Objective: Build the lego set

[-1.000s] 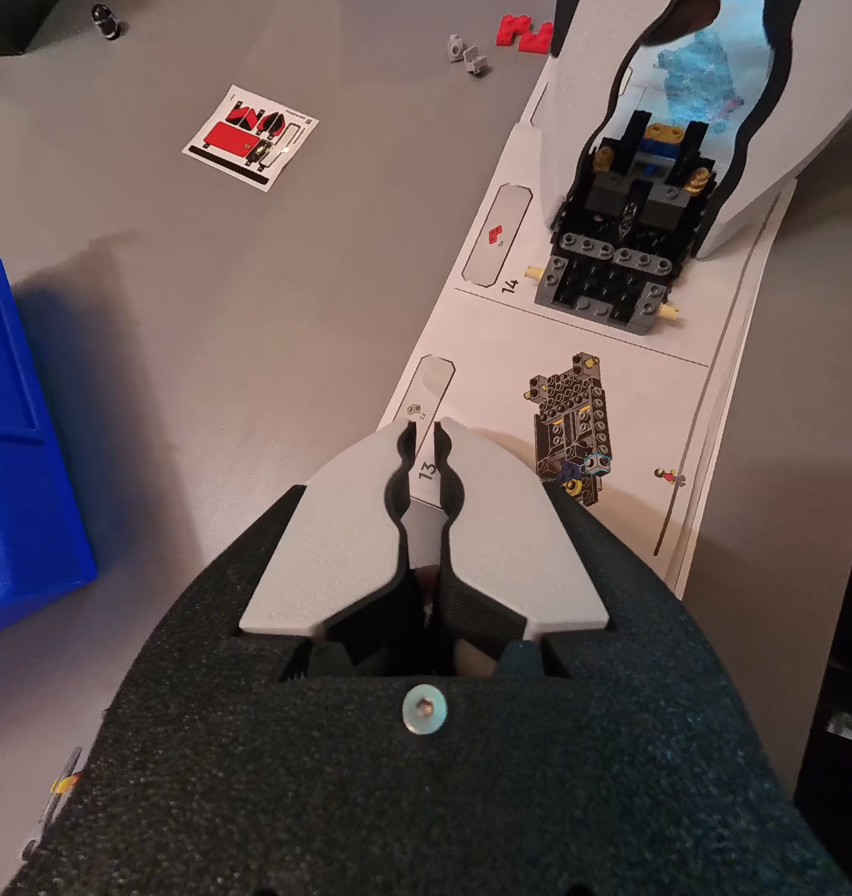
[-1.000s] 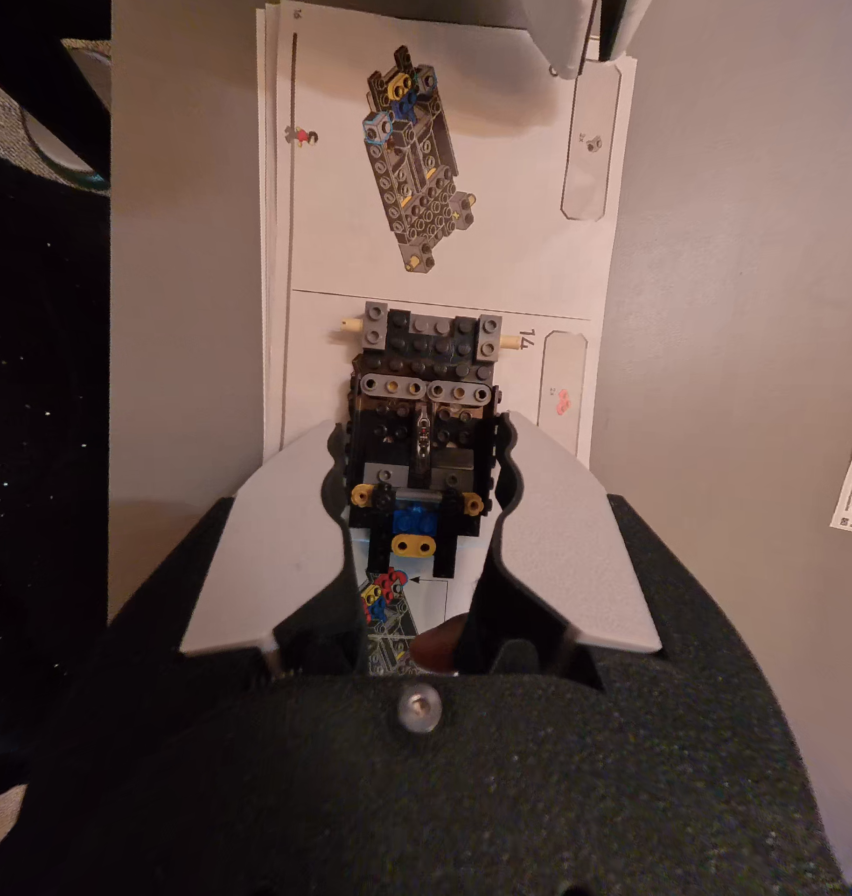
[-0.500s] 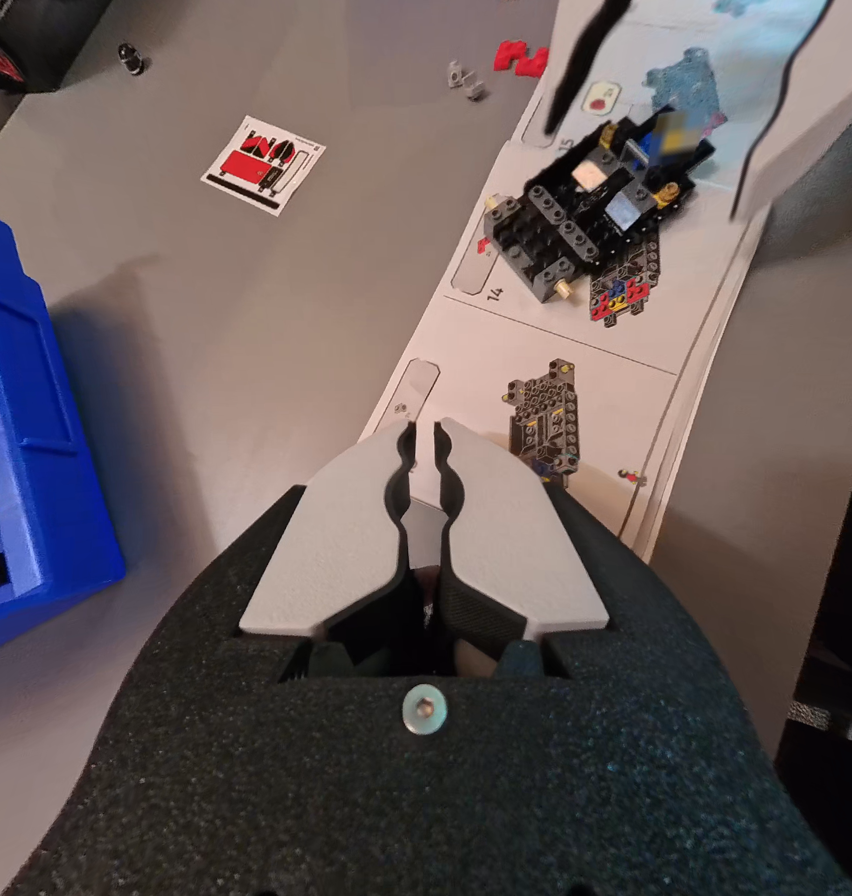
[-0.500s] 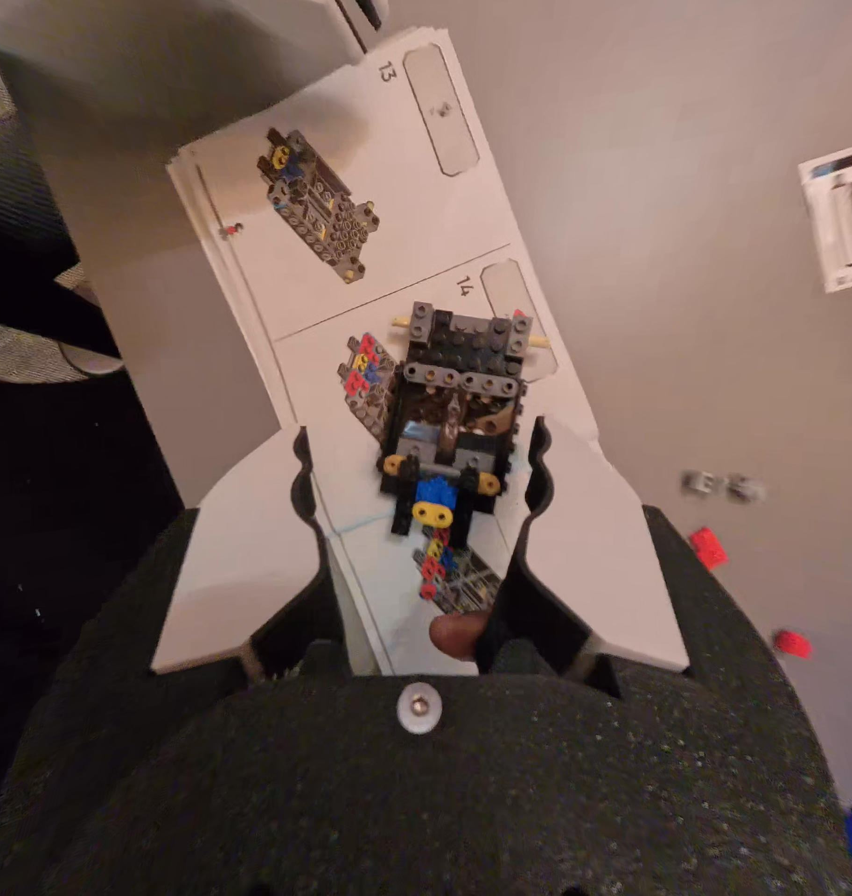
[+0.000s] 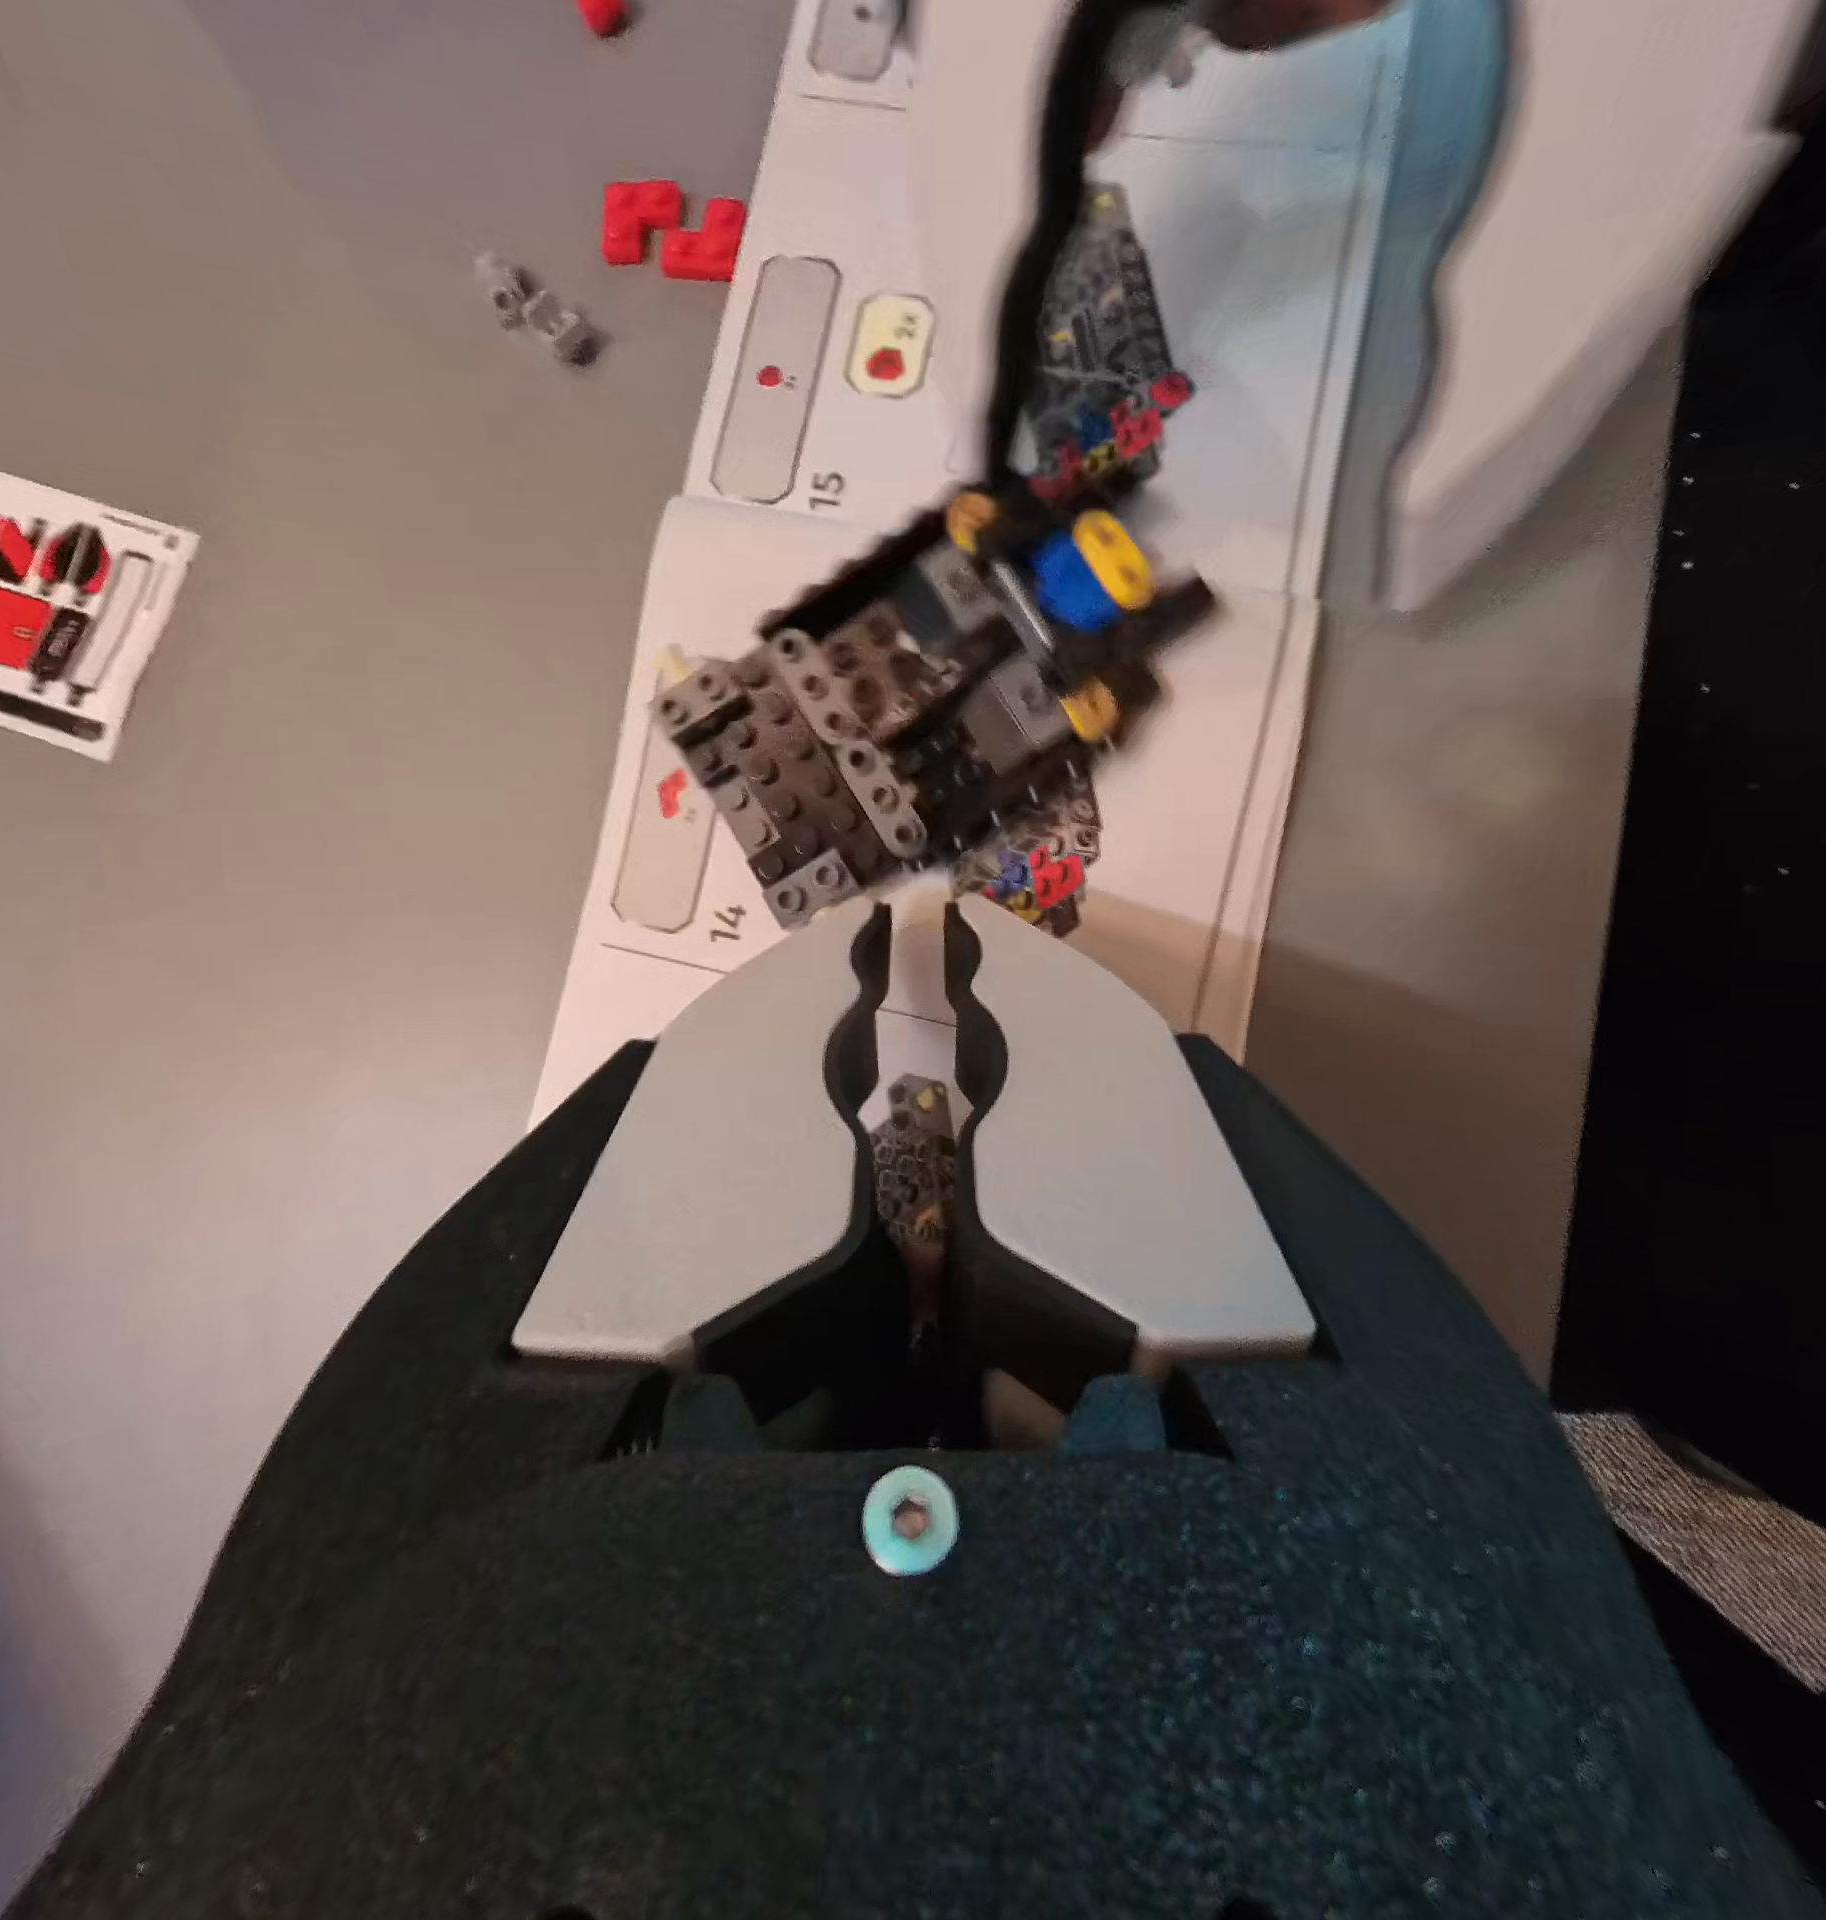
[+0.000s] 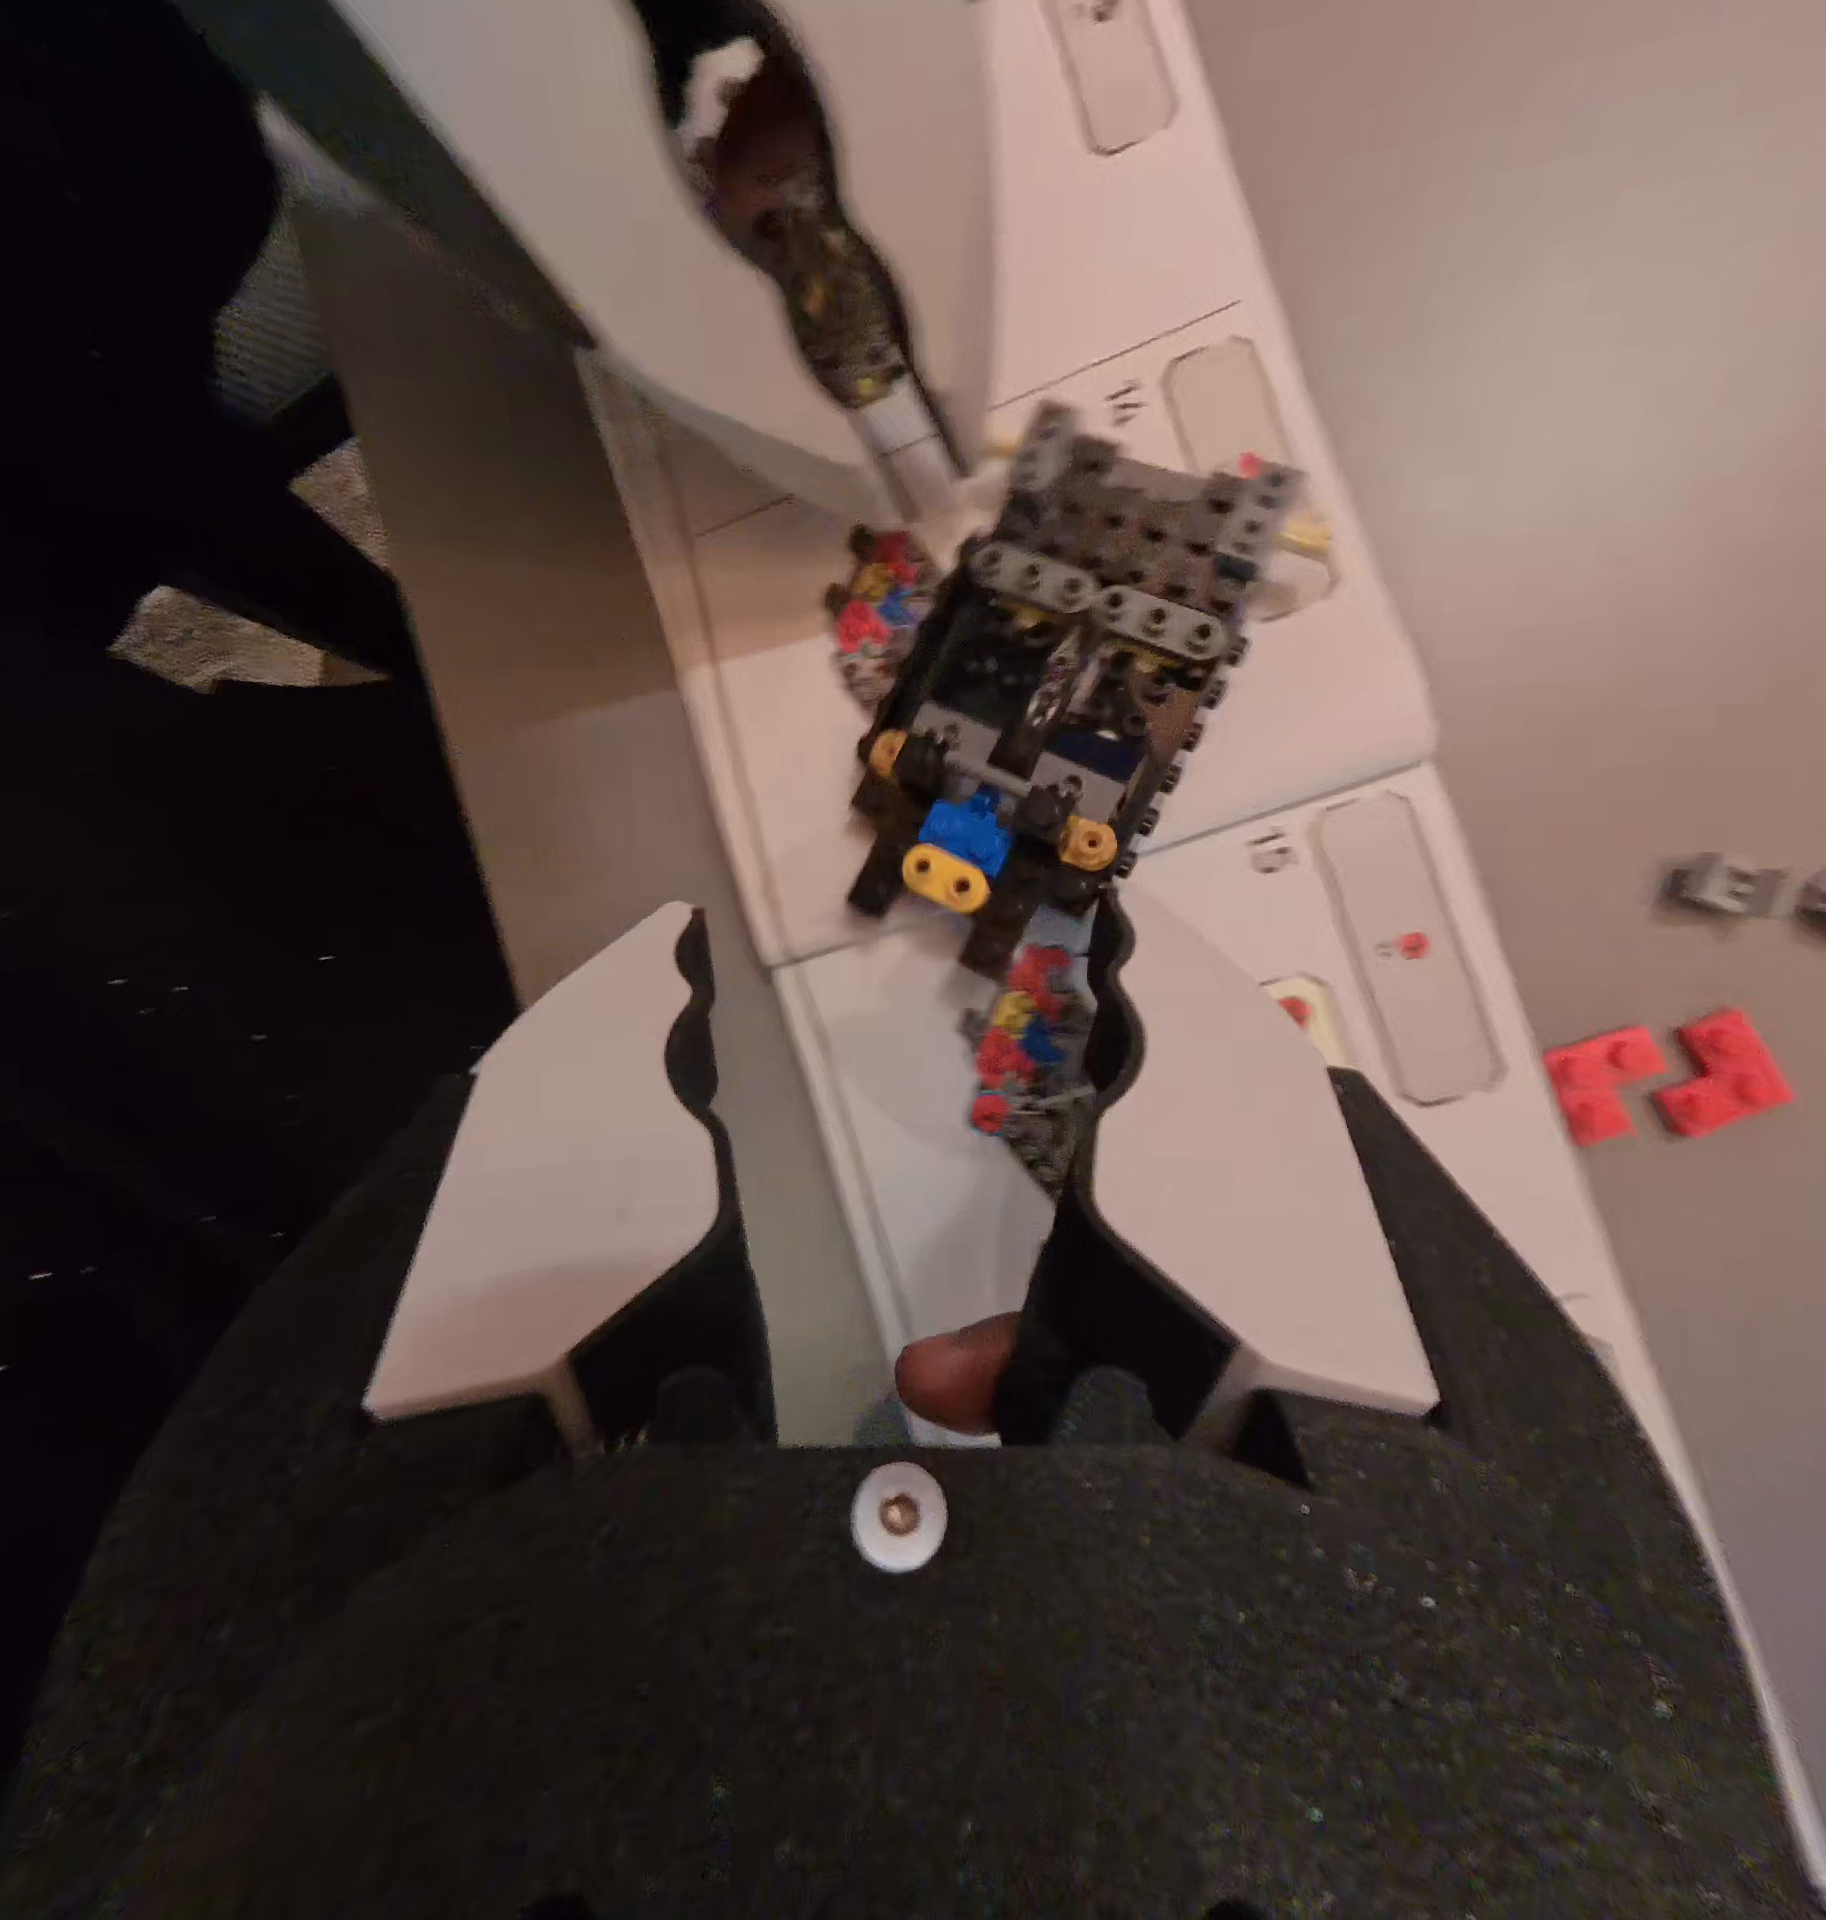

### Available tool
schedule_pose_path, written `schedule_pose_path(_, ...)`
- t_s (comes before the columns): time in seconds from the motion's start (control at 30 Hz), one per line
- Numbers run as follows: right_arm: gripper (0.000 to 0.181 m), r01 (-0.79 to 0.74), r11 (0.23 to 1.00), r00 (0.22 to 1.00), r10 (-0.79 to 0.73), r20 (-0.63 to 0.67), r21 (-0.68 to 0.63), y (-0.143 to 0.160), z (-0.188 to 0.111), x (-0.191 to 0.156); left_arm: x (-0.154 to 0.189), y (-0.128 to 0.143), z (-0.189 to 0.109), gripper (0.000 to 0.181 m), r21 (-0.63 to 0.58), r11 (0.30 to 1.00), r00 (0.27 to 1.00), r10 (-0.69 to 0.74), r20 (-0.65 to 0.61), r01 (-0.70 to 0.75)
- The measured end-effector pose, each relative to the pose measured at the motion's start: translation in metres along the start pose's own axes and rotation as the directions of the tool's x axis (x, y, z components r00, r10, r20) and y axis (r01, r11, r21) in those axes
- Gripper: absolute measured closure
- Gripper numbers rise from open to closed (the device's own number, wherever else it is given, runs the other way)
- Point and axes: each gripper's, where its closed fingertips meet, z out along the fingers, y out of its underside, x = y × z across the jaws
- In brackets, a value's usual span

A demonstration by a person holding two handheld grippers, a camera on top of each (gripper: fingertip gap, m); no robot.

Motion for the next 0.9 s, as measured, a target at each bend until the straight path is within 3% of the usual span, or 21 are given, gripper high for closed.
schedule_pose_path(0.2,0.111,0.066,0.996,0.974,-0.077,0.215,0.057,-0.013,0.007,-0.07,-0.025,-0.004,0.002,0.172,0.031,0.999,0.99,-0.015,0.14,0.011)
schedule_pose_path(0.27,0.113,0.123,0.99,0.981,-0.132,0.141,0.072,-0.017,-0.001,-0.057,-0.018,0.002,-0.006,0.173,0.004,1.0,0.994,-0.001,0.11,0.001)
schedule_pose_path(0.37,0.114,0.229,0.97,0.973,-0.228,-0.02,0.083,-0.025,-0.02,-0.009,0.02,0.01,-0.013,0.17,-0.036,0.999,0.994,0.009,-0.111,-0.013)
schedule_pose_path(0.4,0.112,0.26,0.962,0.966,-0.257,-0.039,0.086,-0.027,-0.023,0.005,0.025,0.01,-0.011,0.168,-0.043,0.999,0.992,0.024,-0.124,-0.029)
schedule_pose_path(0.53,0.103,0.212,0.97,0.971,-0.222,0.083,0.115,-0.036,-0.007,0.028,0.029,0.003,0.002,0.156,-0.054,0.998,0.986,-0.033,-0.163,0.025)
schedule_pose_path(0.6,0.101,0.234,0.965,0.962,-0.247,0.114,0.116,-0.036,0.005,0.029,0.034,0.002,0.003,0.137,-0.041,0.997,0.975,-0.07,-0.211,0.062)
schedule_pose_path(0.7,0.099,0.256,0.964,0.958,-0.263,0.11,0.078,-0.028,0.016,0.032,0.03,-0.001,0.005,0.137,-0.025,0.996,0.975,-0.087,-0.207,0.084)
schedule_pose_path(0.77,0.107,0.231,0.968,0.962,-0.242,0.125,0.097,-0.026,0.012,0.026,0.025,-0.001,0.007,0.139,-0.02,0.998,0.982,-0.068,-0.176,0.065)
schedule_pose_path(0.9,0.1,0.124,0.989,0.991,-0.128,0.042,0.078,-0.007,-0.001,0.022,0.004,0.0,0.008,0.134,-0.02,0.997,0.995,-0.078,-0.057,0.077)
